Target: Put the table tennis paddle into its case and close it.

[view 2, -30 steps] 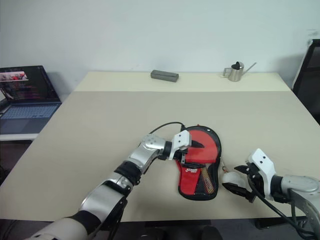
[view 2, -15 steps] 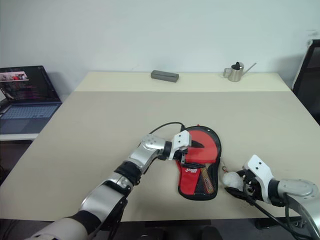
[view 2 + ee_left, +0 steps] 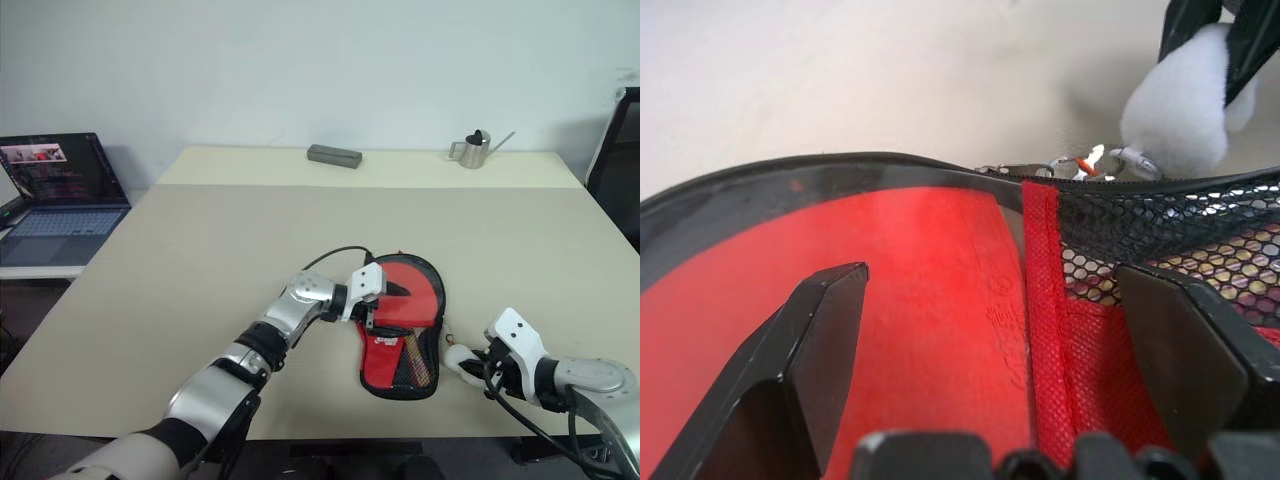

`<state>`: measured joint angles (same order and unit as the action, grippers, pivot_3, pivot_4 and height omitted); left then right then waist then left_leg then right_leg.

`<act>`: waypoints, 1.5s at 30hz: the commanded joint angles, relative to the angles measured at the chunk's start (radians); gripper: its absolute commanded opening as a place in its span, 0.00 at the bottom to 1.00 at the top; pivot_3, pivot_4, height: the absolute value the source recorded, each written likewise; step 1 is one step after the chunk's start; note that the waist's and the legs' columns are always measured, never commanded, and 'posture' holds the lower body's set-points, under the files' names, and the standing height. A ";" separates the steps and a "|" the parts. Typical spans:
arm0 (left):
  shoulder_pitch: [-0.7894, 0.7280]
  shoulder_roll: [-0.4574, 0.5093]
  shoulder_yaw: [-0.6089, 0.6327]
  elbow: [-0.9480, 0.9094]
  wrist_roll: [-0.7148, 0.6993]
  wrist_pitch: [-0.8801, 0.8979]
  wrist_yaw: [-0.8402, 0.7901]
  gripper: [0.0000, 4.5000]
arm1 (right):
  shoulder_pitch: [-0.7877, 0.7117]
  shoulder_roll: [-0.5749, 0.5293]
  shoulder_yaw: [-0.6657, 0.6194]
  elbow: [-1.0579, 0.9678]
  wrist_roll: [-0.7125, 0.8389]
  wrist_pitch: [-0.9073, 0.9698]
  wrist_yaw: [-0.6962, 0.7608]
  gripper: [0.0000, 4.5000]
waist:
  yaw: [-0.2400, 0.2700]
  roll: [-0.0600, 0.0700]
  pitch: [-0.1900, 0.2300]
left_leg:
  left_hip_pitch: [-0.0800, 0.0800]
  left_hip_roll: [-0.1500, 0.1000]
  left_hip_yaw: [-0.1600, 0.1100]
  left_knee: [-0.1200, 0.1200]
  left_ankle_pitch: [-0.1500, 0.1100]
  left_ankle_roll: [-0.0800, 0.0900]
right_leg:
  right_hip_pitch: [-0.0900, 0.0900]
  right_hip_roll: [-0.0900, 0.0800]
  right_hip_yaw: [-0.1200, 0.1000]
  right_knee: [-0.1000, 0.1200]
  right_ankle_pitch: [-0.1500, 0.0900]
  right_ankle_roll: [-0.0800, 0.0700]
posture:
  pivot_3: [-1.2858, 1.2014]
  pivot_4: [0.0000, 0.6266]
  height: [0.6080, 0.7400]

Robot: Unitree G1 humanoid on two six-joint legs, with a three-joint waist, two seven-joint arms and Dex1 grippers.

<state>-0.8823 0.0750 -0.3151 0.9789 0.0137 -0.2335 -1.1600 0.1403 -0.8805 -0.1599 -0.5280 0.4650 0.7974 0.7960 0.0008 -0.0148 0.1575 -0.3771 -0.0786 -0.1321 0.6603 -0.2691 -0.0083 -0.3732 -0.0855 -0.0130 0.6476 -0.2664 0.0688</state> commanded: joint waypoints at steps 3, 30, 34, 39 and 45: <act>0.065 -0.008 -0.042 0.087 0.055 0.034 -0.058 0.95 | 0.008 -0.008 -0.069 -0.066 0.041 0.033 -0.009 0.04 | 0.001 -0.002 -0.003 | 0.000 0.000 0.000 0.000 0.000 0.000 | 0.000 0.000 0.000 0.000 0.000 -0.001 | 0.52 0.24 1.00; 0.075 -0.045 -0.030 0.153 0.094 -0.011 -0.014 0.95 | 0.182 -0.167 -0.185 -0.151 0.098 0.037 0.185 0.04 | 0.023 -0.006 -0.012 | 0.003 0.000 0.000 0.000 -0.003 0.003 | 0.004 0.000 0.000 -0.003 -0.002 0.003 | 0.52 0.24 1.00; 0.074 -0.056 -0.032 0.154 0.095 -0.008 -0.013 0.95 | 0.241 -0.178 -0.183 -0.205 0.103 0.032 0.214 0.04 | 0.026 -0.008 -0.013 | 0.002 0.000 0.000 0.000 -0.004 0.004 | 0.004 -0.001 0.000 -0.003 -0.003 0.005 | 0.52 0.24 1.00; 0.070 -0.064 -0.032 0.156 0.097 -0.006 -0.013 0.95 | 0.311 -0.197 -0.195 -0.283 0.118 0.028 0.259 0.04 | 0.027 -0.008 -0.013 | 0.002 -0.001 0.001 0.000 -0.005 0.004 | 0.005 -0.001 0.000 -0.004 -0.004 0.006 | 0.52 0.24 1.00; 0.065 -0.070 -0.032 0.156 0.099 -0.006 -0.012 0.95 | 0.369 -0.214 -0.234 -0.360 0.151 0.039 0.305 0.04 | 0.028 -0.009 -0.013 | 0.002 -0.001 0.000 0.000 -0.006 0.004 | 0.005 -0.001 0.000 -0.004 -0.004 0.006 | 0.52 0.24 1.00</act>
<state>-0.8681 0.0124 -0.2703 1.0623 0.0200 -0.2667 -1.1576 0.4992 -1.0822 -0.3687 -0.8375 0.5834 0.8390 1.0697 0.0288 -0.0233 0.1446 -0.3748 -0.0794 -0.1316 0.6604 -0.2748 -0.0038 -0.3682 -0.0870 -0.0131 0.6434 -0.2707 0.0751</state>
